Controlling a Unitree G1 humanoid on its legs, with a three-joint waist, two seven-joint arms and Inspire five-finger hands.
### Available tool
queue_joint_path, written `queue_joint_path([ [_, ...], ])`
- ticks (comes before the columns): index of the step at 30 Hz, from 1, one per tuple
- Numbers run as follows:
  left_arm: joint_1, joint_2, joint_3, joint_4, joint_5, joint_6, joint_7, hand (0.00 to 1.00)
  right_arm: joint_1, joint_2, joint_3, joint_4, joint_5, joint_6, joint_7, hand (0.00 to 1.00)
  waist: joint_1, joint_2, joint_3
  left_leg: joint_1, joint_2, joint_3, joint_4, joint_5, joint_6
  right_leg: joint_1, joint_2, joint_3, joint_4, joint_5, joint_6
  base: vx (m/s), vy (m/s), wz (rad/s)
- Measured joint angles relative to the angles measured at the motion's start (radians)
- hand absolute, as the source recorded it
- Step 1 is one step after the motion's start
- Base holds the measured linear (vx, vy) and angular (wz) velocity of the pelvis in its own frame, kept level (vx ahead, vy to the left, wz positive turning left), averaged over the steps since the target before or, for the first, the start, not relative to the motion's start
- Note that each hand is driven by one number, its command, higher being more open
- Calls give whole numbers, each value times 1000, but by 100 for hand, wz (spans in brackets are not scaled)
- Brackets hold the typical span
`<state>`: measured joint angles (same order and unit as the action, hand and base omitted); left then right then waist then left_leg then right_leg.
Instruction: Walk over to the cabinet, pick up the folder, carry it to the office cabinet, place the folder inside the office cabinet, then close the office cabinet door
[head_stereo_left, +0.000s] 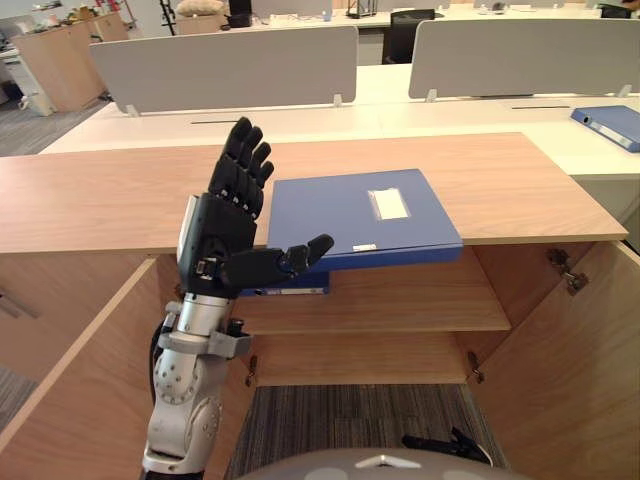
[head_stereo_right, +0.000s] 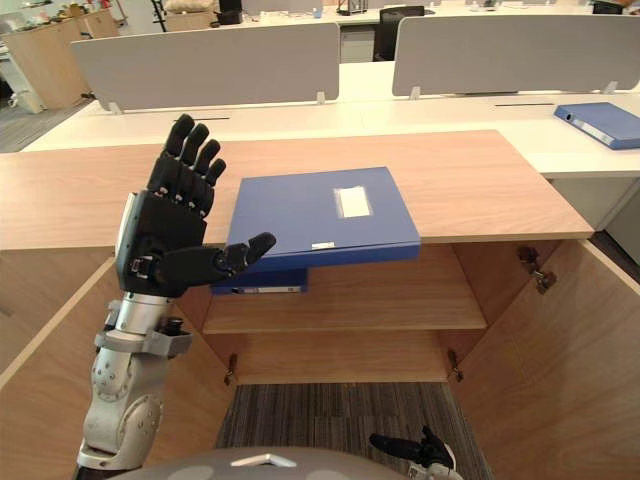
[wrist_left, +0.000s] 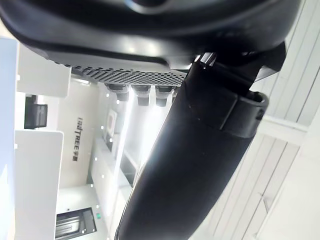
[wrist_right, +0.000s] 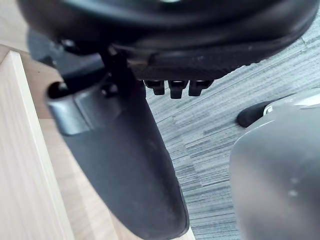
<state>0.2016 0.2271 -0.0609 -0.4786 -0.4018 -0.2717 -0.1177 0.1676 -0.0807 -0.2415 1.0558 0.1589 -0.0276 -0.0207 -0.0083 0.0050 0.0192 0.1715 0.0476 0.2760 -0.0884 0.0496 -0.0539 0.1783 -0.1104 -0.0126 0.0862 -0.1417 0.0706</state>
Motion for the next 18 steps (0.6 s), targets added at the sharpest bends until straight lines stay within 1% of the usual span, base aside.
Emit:
queue_joint_path([
  [4,-42,47,-31,15,110,0,28,100,1,-7,15,16,0,0,0,100,-3,1,-3,4,5,15,0,0,0,-3,5,18,-2,7,-3,-34,-11,-14],
  [6,-77,88,-85,27,198,0,45,100,1,-13,29,25,0,1,0,100,-6,0,-7,5,5,16,-4,1,0,-4,5,20,-2,9,-2,-61,-12,-3],
  [10,-114,136,-160,51,332,0,48,100,0,-17,36,28,0,1,-1,100,-13,3,-12,6,4,18,-5,3,0,-6,4,24,-4,10,-1,-47,-8,-2],
  [13,-144,162,-197,77,441,0,74,100,1,-26,40,36,1,1,-6,100,-23,8,-16,6,4,18,-5,5,0,-7,5,25,-4,12,-1,-42,-15,-1],
  [18,-188,164,-238,92,585,0,120,100,0,-38,67,55,1,1,-17,100,-27,9,-16,5,4,17,-4,6,1,-7,5,26,-5,12,-1,-15,-6,0],
])
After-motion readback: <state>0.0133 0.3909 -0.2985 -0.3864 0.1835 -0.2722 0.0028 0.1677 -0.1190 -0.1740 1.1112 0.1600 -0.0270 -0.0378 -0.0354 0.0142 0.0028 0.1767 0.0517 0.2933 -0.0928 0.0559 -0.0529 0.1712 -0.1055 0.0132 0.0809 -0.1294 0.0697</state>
